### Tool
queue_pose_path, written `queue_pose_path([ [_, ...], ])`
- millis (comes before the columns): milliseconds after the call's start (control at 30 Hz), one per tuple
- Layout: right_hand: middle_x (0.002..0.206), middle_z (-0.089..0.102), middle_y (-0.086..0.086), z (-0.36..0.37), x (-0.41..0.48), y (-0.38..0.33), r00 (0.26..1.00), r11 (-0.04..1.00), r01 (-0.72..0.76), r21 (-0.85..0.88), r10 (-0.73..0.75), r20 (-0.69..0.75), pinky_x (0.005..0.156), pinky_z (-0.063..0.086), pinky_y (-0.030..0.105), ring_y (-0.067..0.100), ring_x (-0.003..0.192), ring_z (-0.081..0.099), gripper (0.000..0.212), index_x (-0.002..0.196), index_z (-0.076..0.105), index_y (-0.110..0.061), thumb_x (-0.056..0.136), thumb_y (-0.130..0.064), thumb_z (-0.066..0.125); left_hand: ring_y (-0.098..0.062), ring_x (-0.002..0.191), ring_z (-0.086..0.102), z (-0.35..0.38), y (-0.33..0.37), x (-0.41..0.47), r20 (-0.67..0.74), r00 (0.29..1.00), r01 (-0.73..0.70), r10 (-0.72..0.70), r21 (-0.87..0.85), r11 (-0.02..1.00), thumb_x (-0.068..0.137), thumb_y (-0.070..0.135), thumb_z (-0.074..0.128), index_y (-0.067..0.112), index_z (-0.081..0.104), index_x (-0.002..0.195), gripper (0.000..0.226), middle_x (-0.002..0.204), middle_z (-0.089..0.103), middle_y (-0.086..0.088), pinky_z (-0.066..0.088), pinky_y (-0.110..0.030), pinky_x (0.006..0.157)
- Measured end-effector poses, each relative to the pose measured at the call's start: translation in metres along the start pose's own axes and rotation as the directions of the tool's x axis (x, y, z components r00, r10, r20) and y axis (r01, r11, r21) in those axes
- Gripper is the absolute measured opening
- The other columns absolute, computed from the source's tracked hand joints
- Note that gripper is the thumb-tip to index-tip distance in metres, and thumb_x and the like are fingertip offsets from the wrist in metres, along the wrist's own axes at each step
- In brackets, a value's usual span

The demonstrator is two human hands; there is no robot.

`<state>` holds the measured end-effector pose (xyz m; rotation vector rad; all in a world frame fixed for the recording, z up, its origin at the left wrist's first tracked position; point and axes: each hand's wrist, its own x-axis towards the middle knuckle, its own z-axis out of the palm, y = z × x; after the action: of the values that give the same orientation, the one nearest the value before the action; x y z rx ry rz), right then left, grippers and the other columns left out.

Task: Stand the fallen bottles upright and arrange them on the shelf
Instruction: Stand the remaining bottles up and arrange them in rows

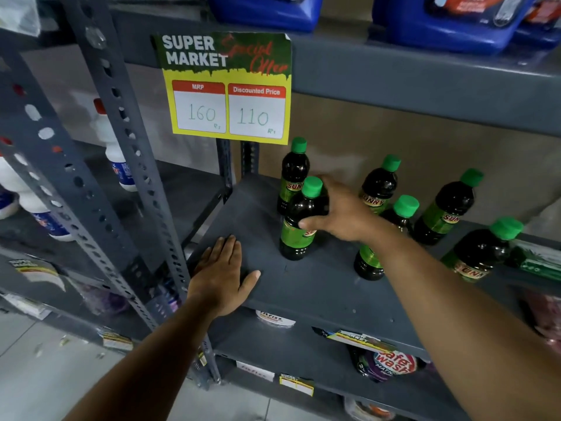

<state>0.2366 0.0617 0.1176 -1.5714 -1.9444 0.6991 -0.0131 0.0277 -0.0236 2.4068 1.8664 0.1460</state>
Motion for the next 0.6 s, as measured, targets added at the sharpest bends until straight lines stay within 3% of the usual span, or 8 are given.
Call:
queue_pose_path([
  [67, 0.120, 0.050, -0.001, 0.012, -0.001, 0.000, 0.993, 0.996, 0.001, -0.085, -0.011, -0.118, 0.102, 0.039, 0.032, 0.010, 0.114, 0.043, 0.081, 0.132, 0.045, -0.019, 0.065, -0.043, 0.084, -0.023, 0.148, 0.002, 0.000, 0.000, -0.001, -0.010, 1.000, -0.004, 0.004, -0.004, 1.000, 0.081, 0.071, 0.007, 0.008, 0.006, 0.151, 0.094, 0.162, 0.006, -0.009, 0.007, -0.042, 0.121],
  [100, 0.121, 0.047, -0.001, 0.016, -0.002, 0.003, 0.994, 0.998, -0.010, -0.069, 0.002, -0.107, 0.102, 0.035, 0.029, 0.008, 0.115, 0.038, 0.084, 0.133, 0.043, -0.020, 0.065, -0.047, 0.083, -0.024, 0.148, 0.003, 0.000, 0.001, -0.002, -0.021, 1.000, -0.005, 0.005, -0.008, 1.000, 0.082, 0.071, 0.009, 0.007, 0.008, 0.151, 0.094, 0.162, 0.008, -0.010, 0.008, -0.042, 0.121],
  [200, 0.127, 0.052, -0.002, 0.021, -0.005, 0.014, 0.999, 0.995, -0.048, 0.086, 0.046, 0.024, 0.105, 0.042, 0.038, 0.013, 0.121, 0.049, 0.088, 0.139, 0.034, -0.023, 0.067, -0.032, 0.084, -0.025, 0.148, 0.006, 0.001, 0.001, -0.003, -0.044, 0.999, 0.003, -0.004, -0.026, 1.000, 0.084, 0.070, 0.012, 0.007, 0.011, 0.151, 0.092, 0.161, 0.012, -0.011, 0.009, -0.042, 0.120],
  [300, 0.121, 0.056, -0.009, 0.026, -0.008, 0.021, 0.994, 0.991, -0.092, 0.096, 0.096, -0.043, 0.096, 0.042, 0.027, 0.011, 0.114, 0.055, 0.091, 0.139, 0.035, -0.020, 0.066, -0.024, 0.088, -0.026, 0.148, 0.007, 0.002, -0.001, -0.001, -0.031, 1.000, -0.001, 0.000, -0.014, 1.000, 0.081, 0.074, 0.005, 0.007, 0.012, 0.151, 0.096, 0.161, 0.012, -0.011, 0.011, -0.043, 0.120],
  [433, 0.127, 0.060, -0.002, 0.047, -0.013, 0.036, 0.990, 0.988, -0.136, 0.072, 0.137, -0.012, 0.096, 0.040, 0.027, 0.016, 0.120, 0.055, 0.087, 0.137, 0.040, -0.019, 0.065, -0.019, 0.088, -0.026, 0.148, 0.009, 0.002, -0.002, -0.001, -0.046, 0.999, -0.007, 0.006, -0.016, 1.000, 0.077, 0.077, -0.004, 0.008, 0.014, 0.150, 0.102, 0.161, 0.016, -0.012, 0.013, -0.044, 0.120],
  [600, 0.119, 0.057, -0.010, 0.059, -0.019, 0.043, 0.992, 0.991, -0.082, 0.108, 0.091, -0.087, 0.095, 0.041, 0.025, 0.008, 0.113, 0.053, 0.076, 0.136, 0.045, -0.019, 0.071, -0.015, 0.084, -0.027, 0.148, 0.010, 0.001, -0.001, -0.002, -0.050, 0.999, -0.006, 0.005, -0.015, 1.000, 0.075, 0.077, -0.006, 0.008, 0.015, 0.150, 0.104, 0.160, 0.017, -0.012, 0.011, -0.043, 0.120],
])
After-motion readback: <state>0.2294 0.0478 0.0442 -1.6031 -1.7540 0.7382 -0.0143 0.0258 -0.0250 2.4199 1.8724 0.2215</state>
